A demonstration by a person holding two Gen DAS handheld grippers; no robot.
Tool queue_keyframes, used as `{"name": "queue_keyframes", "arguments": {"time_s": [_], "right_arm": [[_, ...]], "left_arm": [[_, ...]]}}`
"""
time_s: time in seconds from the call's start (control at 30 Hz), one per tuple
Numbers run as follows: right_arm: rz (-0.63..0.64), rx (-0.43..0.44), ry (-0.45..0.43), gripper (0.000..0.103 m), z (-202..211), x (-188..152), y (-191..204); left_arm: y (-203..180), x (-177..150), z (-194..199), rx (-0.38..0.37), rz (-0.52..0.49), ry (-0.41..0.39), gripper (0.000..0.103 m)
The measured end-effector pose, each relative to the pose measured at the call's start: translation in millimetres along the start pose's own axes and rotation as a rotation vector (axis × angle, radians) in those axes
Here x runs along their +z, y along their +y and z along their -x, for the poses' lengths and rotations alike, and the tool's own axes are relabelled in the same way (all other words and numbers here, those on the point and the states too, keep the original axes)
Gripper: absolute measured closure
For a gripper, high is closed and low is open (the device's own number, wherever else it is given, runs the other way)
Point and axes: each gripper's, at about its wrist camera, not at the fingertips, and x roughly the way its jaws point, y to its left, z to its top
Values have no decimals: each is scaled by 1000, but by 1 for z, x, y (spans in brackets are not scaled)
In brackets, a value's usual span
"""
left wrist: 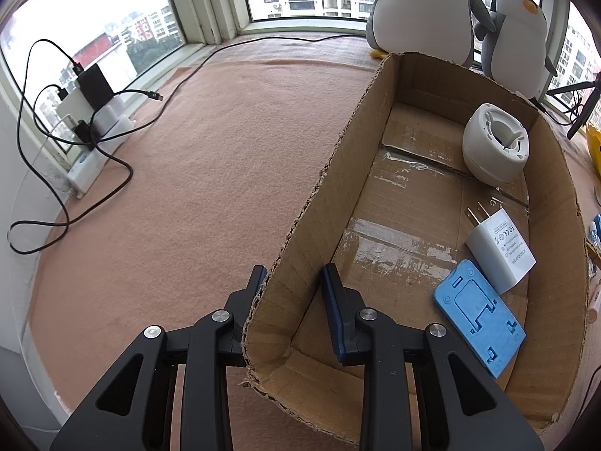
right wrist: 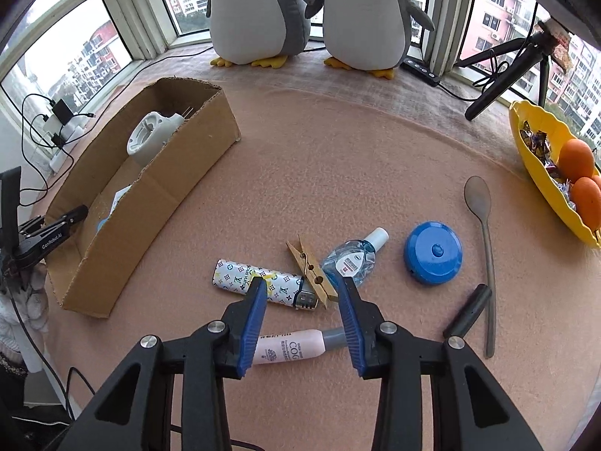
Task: Organize rigid objects
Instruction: 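Move the right gripper back to the wooden clothespin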
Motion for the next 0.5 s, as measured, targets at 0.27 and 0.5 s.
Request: {"name": "queue_keyframes", "arguments": {"time_s": [0.27, 0.5], "right_arm": [[-12, -4, 37, 70, -12, -1, -7], [-2, -3, 61, 75, -18, 1, -7]], "left_arm": [[0, 0, 0, 0, 0, 1, 76], [0, 0, -1, -1, 1, 1, 76]]}}
